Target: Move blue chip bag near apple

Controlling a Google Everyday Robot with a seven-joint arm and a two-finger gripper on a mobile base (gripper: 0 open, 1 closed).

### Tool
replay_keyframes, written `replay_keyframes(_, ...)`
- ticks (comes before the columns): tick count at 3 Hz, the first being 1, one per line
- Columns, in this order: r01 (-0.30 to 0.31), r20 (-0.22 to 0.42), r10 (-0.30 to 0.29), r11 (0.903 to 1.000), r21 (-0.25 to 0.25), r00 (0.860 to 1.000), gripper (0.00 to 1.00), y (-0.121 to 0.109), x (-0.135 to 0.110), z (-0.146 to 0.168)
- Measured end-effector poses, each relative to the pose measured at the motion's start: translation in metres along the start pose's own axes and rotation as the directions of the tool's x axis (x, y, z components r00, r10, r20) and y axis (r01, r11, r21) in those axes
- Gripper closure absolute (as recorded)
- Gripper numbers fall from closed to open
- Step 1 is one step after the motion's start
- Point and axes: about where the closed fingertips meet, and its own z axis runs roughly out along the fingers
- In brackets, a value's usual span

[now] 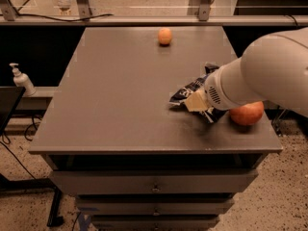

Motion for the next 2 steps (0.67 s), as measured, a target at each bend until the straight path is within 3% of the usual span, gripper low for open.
replay_keyframes(1, 0.005, 0.017, -0.005, 1.0, 0.003, 1.0, 0.0, -0.001, -0.005, -0.002)
replay_keyframes(2, -0.001, 0.088, -0.002, 0.999, 0.044, 0.996, 0.0, -0.015, -0.012, -0.017)
